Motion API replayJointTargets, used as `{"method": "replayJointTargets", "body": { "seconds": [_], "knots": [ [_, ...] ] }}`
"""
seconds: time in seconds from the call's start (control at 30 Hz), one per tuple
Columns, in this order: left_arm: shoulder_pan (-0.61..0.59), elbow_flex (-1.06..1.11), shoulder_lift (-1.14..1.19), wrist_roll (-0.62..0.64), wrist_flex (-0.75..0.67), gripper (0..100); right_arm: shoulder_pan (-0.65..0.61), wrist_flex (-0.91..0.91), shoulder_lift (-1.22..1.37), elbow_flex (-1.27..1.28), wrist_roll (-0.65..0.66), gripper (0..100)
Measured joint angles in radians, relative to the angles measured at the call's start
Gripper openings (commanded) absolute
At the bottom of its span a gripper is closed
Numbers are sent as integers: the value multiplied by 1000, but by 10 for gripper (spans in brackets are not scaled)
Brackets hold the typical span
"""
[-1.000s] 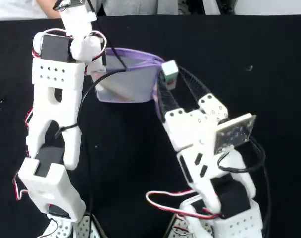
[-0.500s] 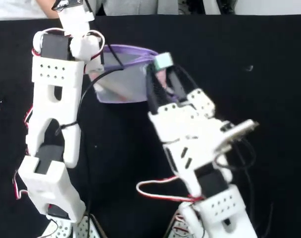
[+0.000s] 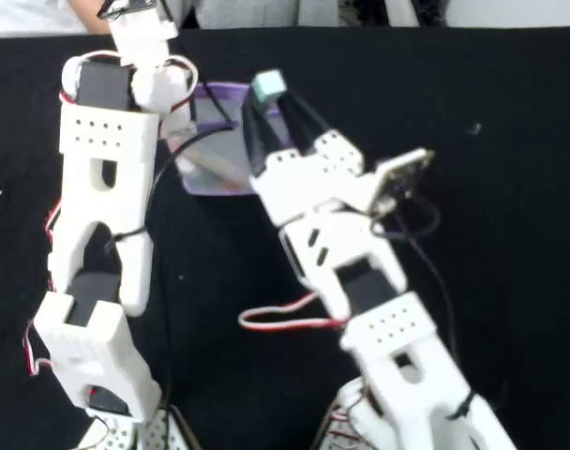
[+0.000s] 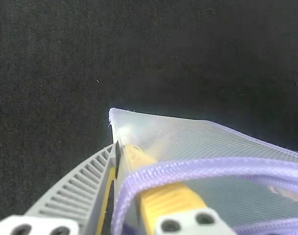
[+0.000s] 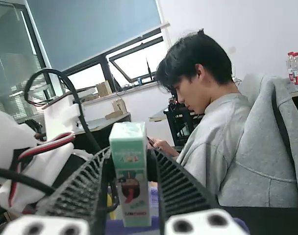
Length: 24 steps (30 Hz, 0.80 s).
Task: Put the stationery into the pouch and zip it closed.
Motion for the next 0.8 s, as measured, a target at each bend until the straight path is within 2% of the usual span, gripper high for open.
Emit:
{"method": "replayJointTargets", "body": {
  "seconds": [0.8],
  "knots": [
    [-43, 0, 0, 8, -14, 29, -21, -25, 157, -72, -71, 11]
  ]
}}
